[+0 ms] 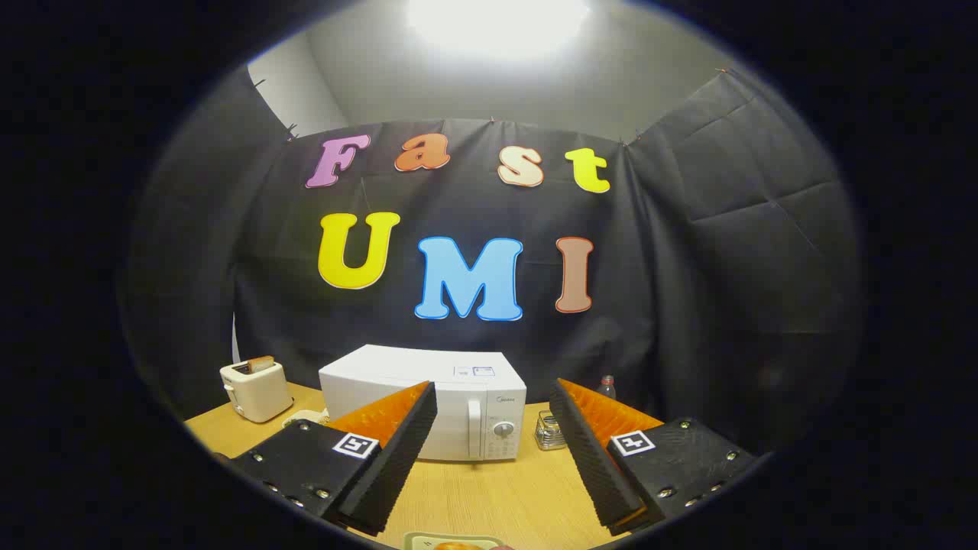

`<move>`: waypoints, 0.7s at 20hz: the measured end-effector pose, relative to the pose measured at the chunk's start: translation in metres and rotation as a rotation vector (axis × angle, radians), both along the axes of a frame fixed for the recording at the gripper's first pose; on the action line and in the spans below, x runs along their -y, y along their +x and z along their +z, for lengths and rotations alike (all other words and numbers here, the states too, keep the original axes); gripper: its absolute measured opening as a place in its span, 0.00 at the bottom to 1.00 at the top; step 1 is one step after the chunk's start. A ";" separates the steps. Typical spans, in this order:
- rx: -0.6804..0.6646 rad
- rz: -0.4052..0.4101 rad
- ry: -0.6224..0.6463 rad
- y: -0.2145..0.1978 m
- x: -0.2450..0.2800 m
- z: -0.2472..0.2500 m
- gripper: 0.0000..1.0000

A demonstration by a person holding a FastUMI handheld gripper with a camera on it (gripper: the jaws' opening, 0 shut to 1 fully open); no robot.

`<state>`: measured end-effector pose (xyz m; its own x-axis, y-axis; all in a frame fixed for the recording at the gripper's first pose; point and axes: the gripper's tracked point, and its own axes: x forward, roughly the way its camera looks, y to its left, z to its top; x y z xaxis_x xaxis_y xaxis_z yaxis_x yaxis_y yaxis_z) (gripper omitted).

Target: Open the microwave, put the food inside, and close the microwave door.

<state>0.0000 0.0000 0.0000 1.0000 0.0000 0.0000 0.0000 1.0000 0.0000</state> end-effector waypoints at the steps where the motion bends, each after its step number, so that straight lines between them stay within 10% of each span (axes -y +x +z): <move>1: -0.003 -0.001 0.003 0.001 0.000 -0.002 0.95; 14: -0.011 0.019 -0.002 0.010 -0.006 -0.010 0.95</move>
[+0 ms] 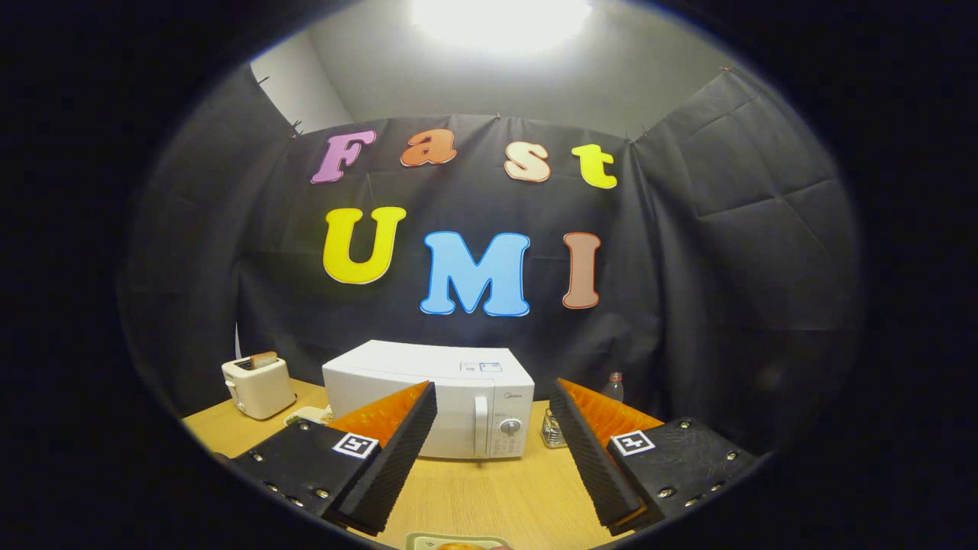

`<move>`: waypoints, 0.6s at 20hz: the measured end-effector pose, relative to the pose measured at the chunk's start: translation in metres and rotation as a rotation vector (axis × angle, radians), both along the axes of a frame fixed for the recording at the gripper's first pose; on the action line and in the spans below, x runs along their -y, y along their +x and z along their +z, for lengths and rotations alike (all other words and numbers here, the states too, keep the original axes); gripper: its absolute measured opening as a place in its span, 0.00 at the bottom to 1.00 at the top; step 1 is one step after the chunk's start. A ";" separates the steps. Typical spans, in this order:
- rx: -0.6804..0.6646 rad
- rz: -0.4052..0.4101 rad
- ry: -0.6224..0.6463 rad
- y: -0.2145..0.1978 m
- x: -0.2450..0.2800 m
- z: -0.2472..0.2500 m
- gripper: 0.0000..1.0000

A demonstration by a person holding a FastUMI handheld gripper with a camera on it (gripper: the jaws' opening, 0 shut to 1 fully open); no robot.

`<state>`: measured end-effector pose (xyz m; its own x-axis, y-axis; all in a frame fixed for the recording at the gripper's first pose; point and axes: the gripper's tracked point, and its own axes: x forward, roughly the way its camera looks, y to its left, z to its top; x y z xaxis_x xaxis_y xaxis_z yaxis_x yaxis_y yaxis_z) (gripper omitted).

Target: Open the microwave, put the food inside, and close the microwave door.

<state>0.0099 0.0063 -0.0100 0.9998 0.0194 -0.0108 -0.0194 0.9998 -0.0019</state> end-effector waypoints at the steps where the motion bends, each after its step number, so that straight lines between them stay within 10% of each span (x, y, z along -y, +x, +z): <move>1: 0.001 0.000 0.003 0.002 0.001 -0.001 0.95; 12: -0.051 0.082 0.011 0.079 -0.010 -0.034 0.95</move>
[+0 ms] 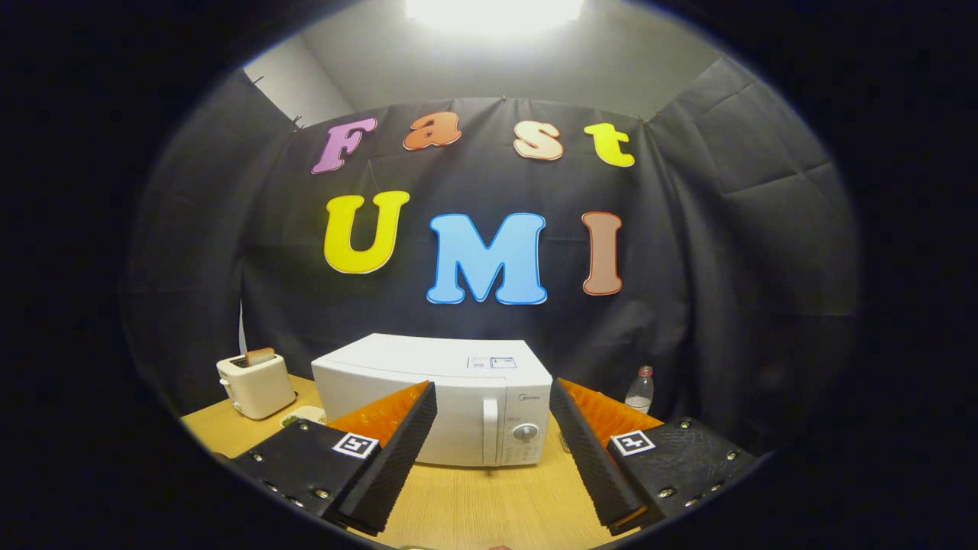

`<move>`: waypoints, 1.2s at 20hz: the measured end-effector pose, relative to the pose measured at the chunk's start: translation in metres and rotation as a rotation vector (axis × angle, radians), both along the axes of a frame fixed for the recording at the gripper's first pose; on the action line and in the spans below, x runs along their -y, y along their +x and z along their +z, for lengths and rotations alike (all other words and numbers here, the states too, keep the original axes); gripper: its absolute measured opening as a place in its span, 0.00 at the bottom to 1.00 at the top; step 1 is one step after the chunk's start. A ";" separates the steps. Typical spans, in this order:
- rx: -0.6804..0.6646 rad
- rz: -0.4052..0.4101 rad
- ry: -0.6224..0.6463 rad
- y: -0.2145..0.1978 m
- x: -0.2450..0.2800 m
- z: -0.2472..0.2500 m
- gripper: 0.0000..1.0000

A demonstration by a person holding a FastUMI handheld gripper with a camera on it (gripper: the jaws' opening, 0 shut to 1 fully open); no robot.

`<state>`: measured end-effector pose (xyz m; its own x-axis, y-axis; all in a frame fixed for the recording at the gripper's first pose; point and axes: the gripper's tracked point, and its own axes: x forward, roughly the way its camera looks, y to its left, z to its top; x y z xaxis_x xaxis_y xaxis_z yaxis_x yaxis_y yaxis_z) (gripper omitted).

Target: Open the microwave, put the food inside, and close the microwave door.

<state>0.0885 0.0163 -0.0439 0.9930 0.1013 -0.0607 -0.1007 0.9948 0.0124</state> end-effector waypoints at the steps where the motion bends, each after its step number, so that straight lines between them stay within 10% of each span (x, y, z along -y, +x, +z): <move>1: -0.011 0.009 0.002 0.008 -0.003 -0.006 0.95; 19: -0.270 0.066 -0.031 0.122 -0.020 -0.144 0.95; 24: -0.321 0.068 -0.026 0.136 -0.020 -0.168 0.72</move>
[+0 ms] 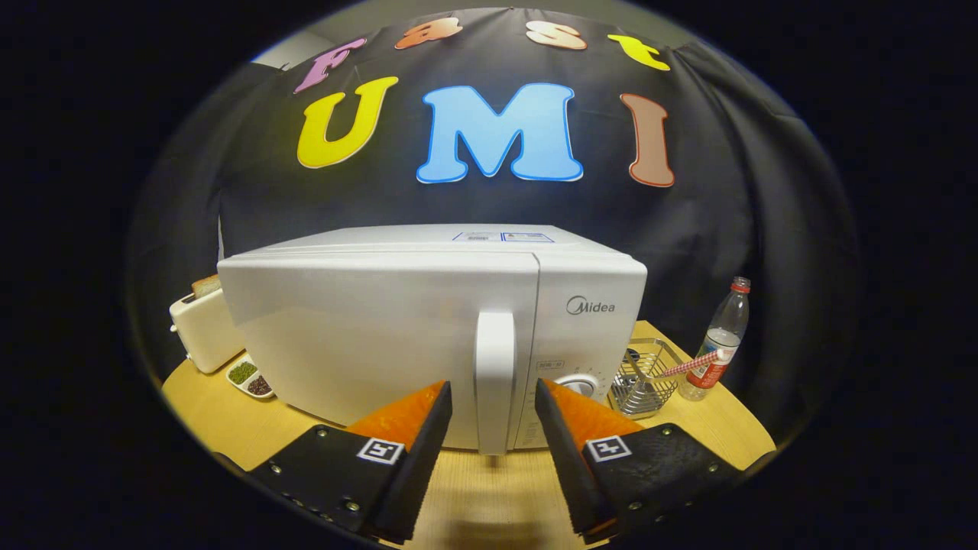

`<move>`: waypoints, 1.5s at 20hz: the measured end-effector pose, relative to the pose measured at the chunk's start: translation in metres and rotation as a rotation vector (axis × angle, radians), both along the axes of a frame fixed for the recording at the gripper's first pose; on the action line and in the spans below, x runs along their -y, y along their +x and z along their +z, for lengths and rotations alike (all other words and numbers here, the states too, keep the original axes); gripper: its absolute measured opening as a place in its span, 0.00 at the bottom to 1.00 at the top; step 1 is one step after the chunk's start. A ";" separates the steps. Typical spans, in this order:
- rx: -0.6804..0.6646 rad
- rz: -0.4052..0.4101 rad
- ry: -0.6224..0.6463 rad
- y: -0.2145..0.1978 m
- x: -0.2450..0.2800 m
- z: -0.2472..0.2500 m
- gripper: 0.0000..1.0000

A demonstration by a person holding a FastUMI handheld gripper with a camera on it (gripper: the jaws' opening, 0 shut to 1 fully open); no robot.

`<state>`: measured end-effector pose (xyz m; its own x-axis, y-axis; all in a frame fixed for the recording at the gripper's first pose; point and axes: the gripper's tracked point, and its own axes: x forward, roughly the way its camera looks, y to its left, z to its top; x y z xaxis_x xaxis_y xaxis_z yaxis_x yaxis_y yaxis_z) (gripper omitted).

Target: Open the microwave, put the food inside, and close the microwave door.

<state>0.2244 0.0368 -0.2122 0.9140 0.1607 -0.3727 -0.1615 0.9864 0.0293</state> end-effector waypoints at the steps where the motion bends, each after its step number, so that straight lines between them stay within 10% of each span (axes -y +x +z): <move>1: -0.001 -0.007 -0.010 0.002 0.001 -0.004 0.63; 3: -0.008 -0.005 -0.014 0.005 0.001 -0.006 0.40; 8: -0.019 0.022 0.002 0.018 -0.006 -0.017 0.40; 14: -0.035 0.019 -0.010 0.010 -0.004 -0.010 0.11; 30: -0.088 0.045 -0.060 -0.052 -0.010 -0.006 0.11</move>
<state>0.1727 0.0466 -0.2185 0.8696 0.1758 -0.4614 -0.2049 0.9787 -0.0134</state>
